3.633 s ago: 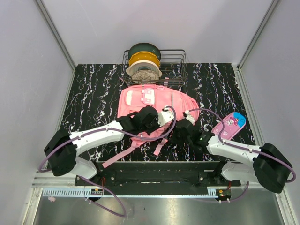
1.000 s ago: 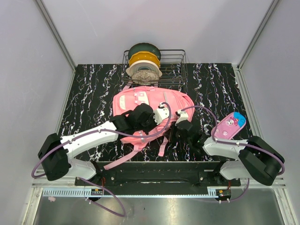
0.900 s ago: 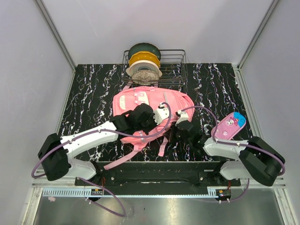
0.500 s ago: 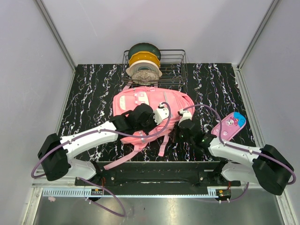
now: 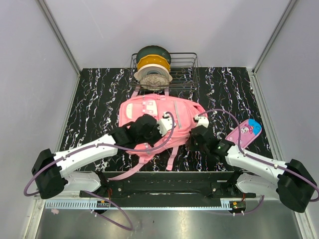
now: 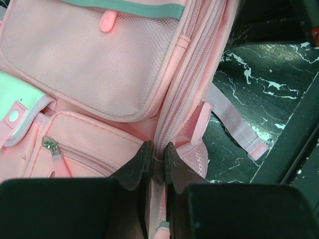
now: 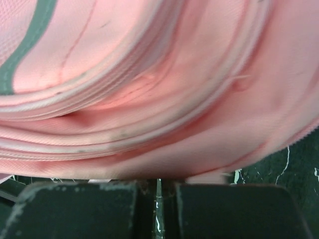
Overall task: Pack the student bag
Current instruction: Zip the student bag at the center of the board.
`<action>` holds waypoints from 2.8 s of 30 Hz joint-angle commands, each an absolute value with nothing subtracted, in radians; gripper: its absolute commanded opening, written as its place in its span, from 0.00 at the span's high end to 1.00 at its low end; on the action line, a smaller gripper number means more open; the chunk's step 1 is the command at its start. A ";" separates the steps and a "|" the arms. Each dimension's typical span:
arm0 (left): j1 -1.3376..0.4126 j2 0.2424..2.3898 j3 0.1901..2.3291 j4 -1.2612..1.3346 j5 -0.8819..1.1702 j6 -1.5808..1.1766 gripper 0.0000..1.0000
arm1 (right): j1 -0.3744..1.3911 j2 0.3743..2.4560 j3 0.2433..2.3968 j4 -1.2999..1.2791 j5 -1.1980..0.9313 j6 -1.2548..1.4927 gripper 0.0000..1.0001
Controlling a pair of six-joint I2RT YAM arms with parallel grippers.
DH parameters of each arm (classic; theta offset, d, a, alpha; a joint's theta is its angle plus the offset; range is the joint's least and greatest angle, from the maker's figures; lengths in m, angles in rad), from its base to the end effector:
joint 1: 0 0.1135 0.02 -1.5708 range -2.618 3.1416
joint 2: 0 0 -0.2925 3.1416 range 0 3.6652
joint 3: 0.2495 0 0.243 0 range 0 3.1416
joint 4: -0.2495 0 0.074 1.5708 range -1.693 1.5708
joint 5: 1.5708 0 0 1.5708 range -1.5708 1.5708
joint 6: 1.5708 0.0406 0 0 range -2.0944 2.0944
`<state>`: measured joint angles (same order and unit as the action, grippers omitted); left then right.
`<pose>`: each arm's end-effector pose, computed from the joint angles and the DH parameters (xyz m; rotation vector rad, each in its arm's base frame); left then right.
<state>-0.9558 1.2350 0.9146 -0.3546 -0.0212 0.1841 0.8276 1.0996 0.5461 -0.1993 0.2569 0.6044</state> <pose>0.1481 -0.2082 0.3008 1.2178 1.9216 -0.3890 0.1441 0.1416 0.2239 -0.1298 2.3295 0.4357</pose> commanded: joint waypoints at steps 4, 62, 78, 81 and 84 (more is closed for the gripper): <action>-0.922 1.074 0.853 -0.373 -0.054 0.091 1.00 | 0.815 1.003 0.538 -0.363 0.365 0.698 1.00; -1.256 1.100 0.638 -0.367 -0.709 -1.996 0.06 | 0.813 0.858 0.517 -0.374 0.203 0.772 1.00; -0.990 0.898 0.486 -0.362 -0.564 -1.551 1.00 | 0.815 0.896 0.514 -0.361 0.215 0.765 1.00; -0.934 0.765 0.479 -0.405 -0.554 -1.413 1.00 | 0.815 0.910 0.511 -0.344 0.204 0.756 1.00; -0.817 0.669 0.483 -0.437 -0.473 -1.243 1.00 | 0.813 0.943 0.515 -0.316 0.173 0.738 1.00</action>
